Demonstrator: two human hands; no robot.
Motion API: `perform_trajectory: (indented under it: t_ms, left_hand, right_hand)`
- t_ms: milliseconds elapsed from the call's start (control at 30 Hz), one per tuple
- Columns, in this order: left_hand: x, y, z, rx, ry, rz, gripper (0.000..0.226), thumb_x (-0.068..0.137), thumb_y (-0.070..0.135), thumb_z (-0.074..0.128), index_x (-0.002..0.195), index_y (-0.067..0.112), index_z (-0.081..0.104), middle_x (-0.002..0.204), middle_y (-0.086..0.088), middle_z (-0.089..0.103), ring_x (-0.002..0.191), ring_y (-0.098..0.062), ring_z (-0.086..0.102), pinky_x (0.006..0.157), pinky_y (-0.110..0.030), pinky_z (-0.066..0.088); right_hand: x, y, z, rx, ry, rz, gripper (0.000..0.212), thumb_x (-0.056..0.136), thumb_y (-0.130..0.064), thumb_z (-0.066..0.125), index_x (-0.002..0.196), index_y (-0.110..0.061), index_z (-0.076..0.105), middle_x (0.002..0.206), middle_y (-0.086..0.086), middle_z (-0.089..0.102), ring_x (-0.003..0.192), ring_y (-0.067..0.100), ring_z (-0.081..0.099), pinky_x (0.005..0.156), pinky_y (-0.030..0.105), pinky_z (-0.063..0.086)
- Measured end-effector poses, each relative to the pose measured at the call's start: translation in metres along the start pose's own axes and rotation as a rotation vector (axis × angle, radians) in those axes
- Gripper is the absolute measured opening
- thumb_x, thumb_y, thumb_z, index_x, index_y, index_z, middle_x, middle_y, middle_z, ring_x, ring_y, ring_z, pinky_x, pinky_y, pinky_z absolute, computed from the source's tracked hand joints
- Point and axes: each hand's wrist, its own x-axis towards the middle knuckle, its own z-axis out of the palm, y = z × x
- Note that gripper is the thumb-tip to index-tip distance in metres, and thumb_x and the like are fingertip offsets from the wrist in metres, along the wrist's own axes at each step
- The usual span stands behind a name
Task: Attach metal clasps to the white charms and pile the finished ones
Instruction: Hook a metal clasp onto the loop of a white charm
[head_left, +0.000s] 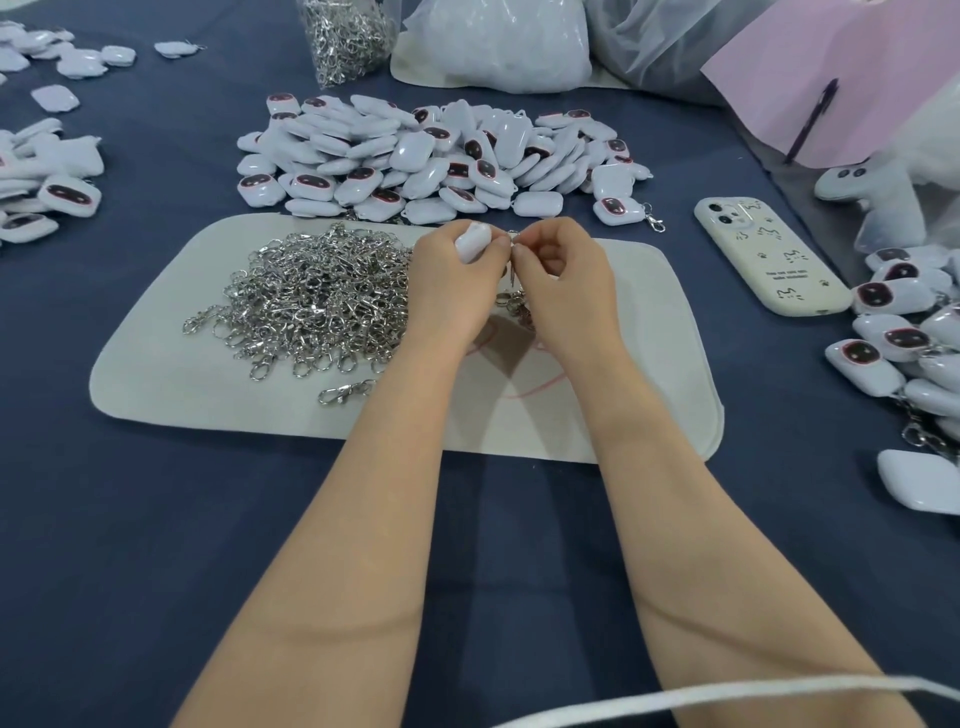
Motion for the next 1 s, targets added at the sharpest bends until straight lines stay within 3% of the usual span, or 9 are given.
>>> perform_trajectory:
  t_ms: [300, 367, 500, 600, 667, 767, 833, 900, 1000]
  left_hand:
    - [-0.003, 0.005, 0.002, 0.003, -0.025, 0.01, 0.024, 0.084, 0.009, 0.061, 0.068, 0.027, 0.06, 0.075, -0.004, 0.065, 0.079, -0.023, 0.063, 0.083, -0.045, 0.054]
    - [-0.004, 0.01, 0.003, -0.005, -0.031, 0.002, 0.024, 0.083, 0.01, 0.06, 0.068, 0.028, 0.061, 0.077, -0.004, 0.066, 0.083, -0.026, 0.065, 0.084, -0.046, 0.054]
    - [-0.006, 0.014, 0.006, -0.029, -0.034, -0.01, 0.021, 0.083, 0.01, 0.061, 0.071, 0.027, 0.062, 0.086, -0.012, 0.068, 0.092, -0.034, 0.066, 0.085, -0.05, 0.053]
    - [-0.011, 0.017, 0.007, -0.065, -0.041, -0.022, 0.018, 0.083, 0.011, 0.062, 0.073, 0.027, 0.065, 0.088, -0.011, 0.07, 0.091, -0.031, 0.067, 0.086, -0.05, 0.054]
    - [-0.013, 0.019, 0.007, -0.127, -0.053, -0.039, 0.017, 0.084, 0.012, 0.062, 0.075, 0.026, 0.066, 0.085, -0.008, 0.071, 0.088, -0.029, 0.068, 0.082, -0.043, 0.057]
    - [-0.012, 0.022, 0.004, -0.266, -0.054, -0.078, 0.015, 0.086, 0.01, 0.062, 0.077, 0.021, 0.066, 0.077, -0.003, 0.069, 0.077, -0.019, 0.065, 0.059, -0.023, 0.054]
    - [-0.012, 0.024, 0.003, -0.315, -0.041, -0.117, 0.013, 0.088, 0.01, 0.062, 0.08, 0.02, 0.065, 0.078, -0.001, 0.068, 0.074, -0.013, 0.063, 0.057, -0.019, 0.049]
    - [-0.014, 0.025, 0.003, -0.335, -0.026, -0.15, 0.013, 0.089, 0.01, 0.062, 0.081, 0.02, 0.064, 0.078, -0.002, 0.067, 0.072, -0.01, 0.062, 0.059, -0.02, 0.047]
    - [-0.021, 0.027, 0.007, -0.366, -0.045, -0.169, 0.013, 0.089, 0.009, 0.062, 0.081, 0.02, 0.063, 0.076, 0.0, 0.067, 0.068, -0.007, 0.062, 0.061, -0.02, 0.049]
  right_hand:
    - [0.001, -0.008, -0.002, -0.012, 0.028, 0.11, 0.012, 0.086, -0.01, 0.054, 0.082, -0.021, 0.054, 0.072, -0.012, 0.057, 0.065, 0.002, 0.053, 0.056, 0.006, 0.038]
    - [0.003, -0.014, 0.0, 0.013, 0.049, 0.15, 0.016, 0.085, -0.009, 0.053, 0.078, -0.023, 0.053, 0.078, -0.005, 0.061, 0.072, 0.009, 0.057, 0.06, 0.012, 0.04]
    - [0.002, -0.019, 0.005, 0.097, 0.114, 0.231, 0.018, 0.085, -0.006, 0.05, 0.077, -0.022, 0.051, 0.085, 0.006, 0.063, 0.066, 0.015, 0.053, 0.049, 0.014, 0.038]
    - [-0.007, -0.027, 0.001, 0.092, 0.106, 0.257, 0.009, 0.089, -0.007, 0.048, 0.089, -0.014, 0.055, 0.089, 0.007, 0.063, 0.073, 0.019, 0.054, 0.063, 0.027, 0.043]
    - [-0.013, -0.045, -0.015, -0.021, 0.085, 0.195, 0.01, 0.092, -0.01, 0.047, 0.097, -0.011, 0.056, 0.093, 0.002, 0.062, 0.085, 0.019, 0.056, 0.074, 0.027, 0.042]
    - [-0.047, -0.093, -0.063, -0.13, 0.135, -0.009, 0.008, 0.094, -0.017, 0.049, 0.097, -0.019, 0.057, 0.092, -0.009, 0.065, 0.088, 0.007, 0.058, 0.078, 0.023, 0.044]
    - [-0.09, -0.141, -0.097, -0.01, 0.239, -0.248, 0.009, 0.091, -0.022, 0.052, 0.087, -0.029, 0.056, 0.085, -0.014, 0.067, 0.083, -0.001, 0.062, 0.069, 0.013, 0.046]
    - [-0.12, -0.181, -0.118, 0.125, 0.296, -0.491, 0.006, 0.084, -0.025, 0.052, 0.082, -0.03, 0.057, 0.081, -0.018, 0.069, 0.079, -0.001, 0.066, 0.063, 0.007, 0.048]
    - [-0.091, -0.191, -0.118, 0.241, 0.298, -0.591, 0.01, 0.083, -0.017, 0.052, 0.083, -0.027, 0.055, 0.079, -0.012, 0.07, 0.077, 0.003, 0.067, 0.066, 0.015, 0.051]
